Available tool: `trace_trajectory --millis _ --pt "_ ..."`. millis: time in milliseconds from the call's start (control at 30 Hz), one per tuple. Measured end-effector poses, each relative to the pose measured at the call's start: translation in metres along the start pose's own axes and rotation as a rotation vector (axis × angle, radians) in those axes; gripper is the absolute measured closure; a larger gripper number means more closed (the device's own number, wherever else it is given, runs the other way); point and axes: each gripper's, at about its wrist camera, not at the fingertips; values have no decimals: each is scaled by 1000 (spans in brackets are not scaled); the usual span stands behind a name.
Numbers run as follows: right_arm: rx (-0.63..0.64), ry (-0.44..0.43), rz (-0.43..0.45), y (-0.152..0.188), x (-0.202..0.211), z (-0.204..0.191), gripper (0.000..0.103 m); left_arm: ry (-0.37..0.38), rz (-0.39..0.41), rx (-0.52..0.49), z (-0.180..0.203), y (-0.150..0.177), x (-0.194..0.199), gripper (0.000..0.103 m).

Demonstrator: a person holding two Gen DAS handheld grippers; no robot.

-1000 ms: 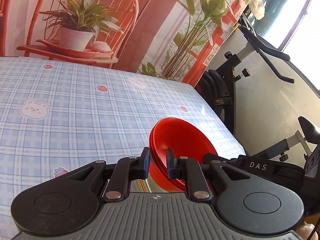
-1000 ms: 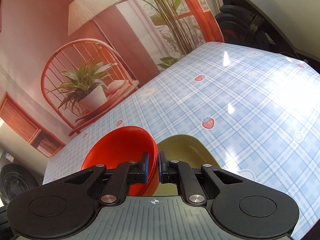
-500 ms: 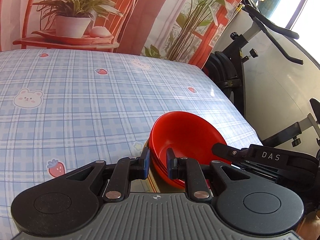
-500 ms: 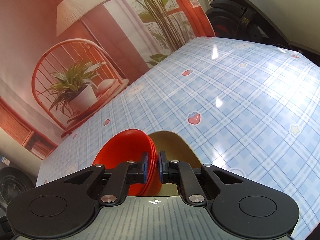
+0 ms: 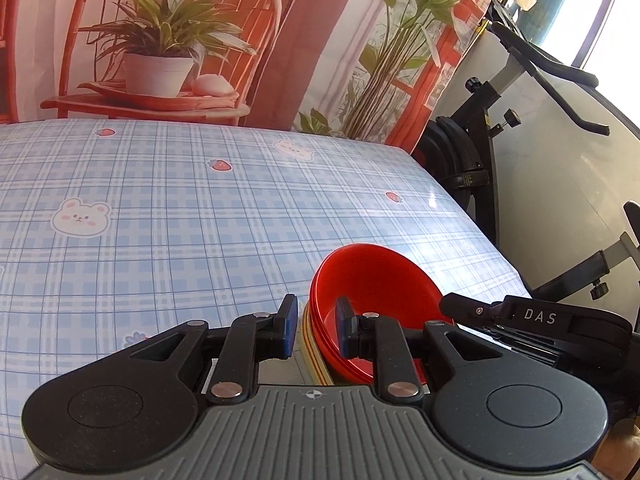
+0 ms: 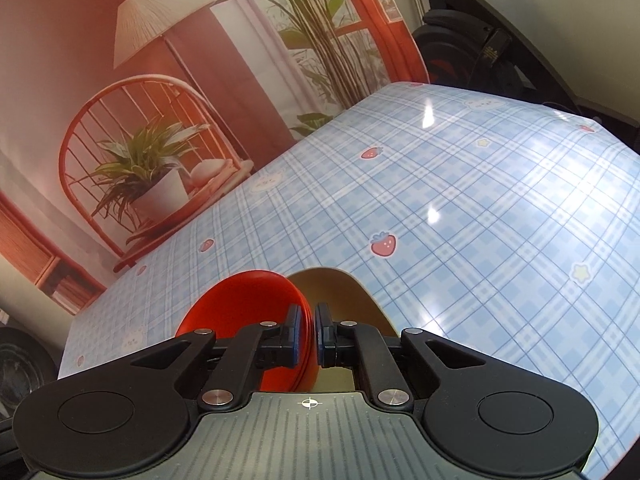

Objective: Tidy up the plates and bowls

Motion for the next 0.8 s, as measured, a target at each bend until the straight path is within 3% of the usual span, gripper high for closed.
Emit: trace_trajectory --millis 67,200,267,367,433,567,633,700,800 --pt "23 11 30 -3 7 -3 94 -25 21 -8 2 -1 10 60" --pt "60 25 91 -10 24 -4 87 -60 49 -18 6 -7 29 53" --pt "90 38 133 -14 34 -7 84 -90 88 -48 10 -11 45 40" --pt "132 40 190 -19 51 -11 73 -162 155 -81 18 -14 67 29" --pt "161 35 215 -21 62 -14 54 -194 179 -90 22 -15 78 26" --pt "222 29 263 -25 86 -22 40 -208 205 -60 27 -15 103 21" --pt "246 0 266 -28 98 -25 22 -201 207 -56 29 -14 114 20" --pt "266 -20 272 -30 110 -28 12 -246 206 -84 36 -13 122 20" --pt "310 -24 300 -30 131 -34 10 -328 211 -151 49 -11 136 20"
Point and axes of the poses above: each gripper's, at about its wrist camera, not at the fingertips, and x roughly against the way its jaws point, z to its right, y to its underside, and after that the axes turned 14 degrees about y, right-handed
